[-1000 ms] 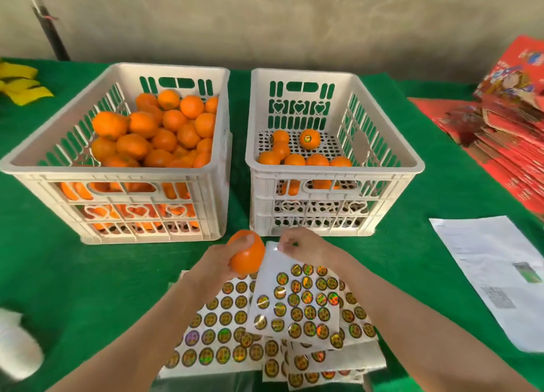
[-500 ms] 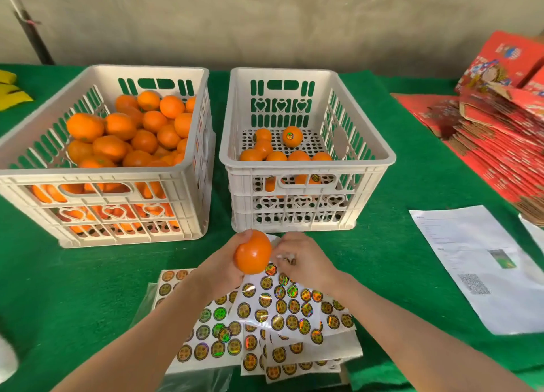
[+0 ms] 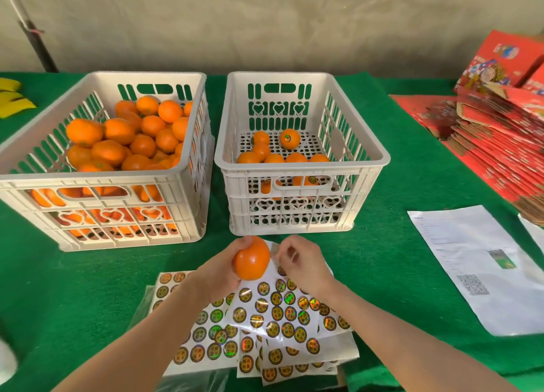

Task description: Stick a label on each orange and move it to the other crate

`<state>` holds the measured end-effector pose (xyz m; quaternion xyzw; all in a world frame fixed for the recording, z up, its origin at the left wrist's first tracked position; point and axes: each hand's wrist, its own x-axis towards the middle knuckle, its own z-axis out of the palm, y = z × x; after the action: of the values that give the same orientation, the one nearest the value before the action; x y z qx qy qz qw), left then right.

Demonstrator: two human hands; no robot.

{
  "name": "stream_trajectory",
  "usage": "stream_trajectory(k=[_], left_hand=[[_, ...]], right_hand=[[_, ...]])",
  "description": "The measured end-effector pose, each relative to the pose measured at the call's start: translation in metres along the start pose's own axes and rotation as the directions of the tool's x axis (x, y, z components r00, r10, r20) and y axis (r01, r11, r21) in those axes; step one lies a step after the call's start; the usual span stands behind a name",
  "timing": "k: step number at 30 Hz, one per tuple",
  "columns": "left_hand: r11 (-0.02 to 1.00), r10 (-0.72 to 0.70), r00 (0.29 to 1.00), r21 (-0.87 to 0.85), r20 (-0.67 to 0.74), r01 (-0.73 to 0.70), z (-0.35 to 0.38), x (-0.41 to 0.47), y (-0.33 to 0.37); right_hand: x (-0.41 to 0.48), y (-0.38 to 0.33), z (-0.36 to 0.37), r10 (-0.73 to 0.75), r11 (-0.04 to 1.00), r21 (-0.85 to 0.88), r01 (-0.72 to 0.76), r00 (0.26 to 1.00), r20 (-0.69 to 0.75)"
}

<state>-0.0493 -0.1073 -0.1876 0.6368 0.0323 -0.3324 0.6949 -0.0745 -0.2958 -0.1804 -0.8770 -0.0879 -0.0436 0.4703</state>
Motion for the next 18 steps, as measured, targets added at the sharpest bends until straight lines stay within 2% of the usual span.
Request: stream_trajectory(k=[2,4,6,8,11,15,18], left_hand=[[0.990,-0.051,0.999,0.135,0.002,0.050,0.002,-0.004,0.003],[0.959,-0.023,0.999,0.282,-0.047,0.035,0.002,-0.005,0.005],[0.965,-0.022,1.000,0.259,-0.021,0.026,0.004,-0.011,0.010],[0.972,0.059,0.998,0.228,-0.032,-0.050,0.006,-0.015,0.018],[0.979,0.161,0.987,0.130,-0.026,-0.156,0.006,-0.021,0.029],[0.969,0.203,0.979,-0.143,0.008,-0.200,0.004,-0.022,0.042],[0.932,0.181,0.983,-0.320,0.012,-0.168,0.004,-0.023,0.050]], right_hand=[[0.005,-0.006,-0.003,0.214,0.965,0.176,-0.196,0.973,-0.090],[0.009,-0.013,-0.005,0.356,0.886,0.347,-0.307,0.931,-0.086],[0.011,-0.022,-0.007,0.440,0.782,0.504,-0.366,0.897,-0.031],[0.011,-0.031,-0.008,0.490,0.652,0.646,-0.396,0.871,0.039],[0.012,-0.046,-0.010,0.483,0.464,0.791,-0.398,0.863,0.150],[0.016,-0.064,-0.014,0.402,0.446,0.822,-0.354,0.900,0.170],[0.018,-0.077,-0.016,0.340,0.529,0.790,-0.309,0.930,0.136]])
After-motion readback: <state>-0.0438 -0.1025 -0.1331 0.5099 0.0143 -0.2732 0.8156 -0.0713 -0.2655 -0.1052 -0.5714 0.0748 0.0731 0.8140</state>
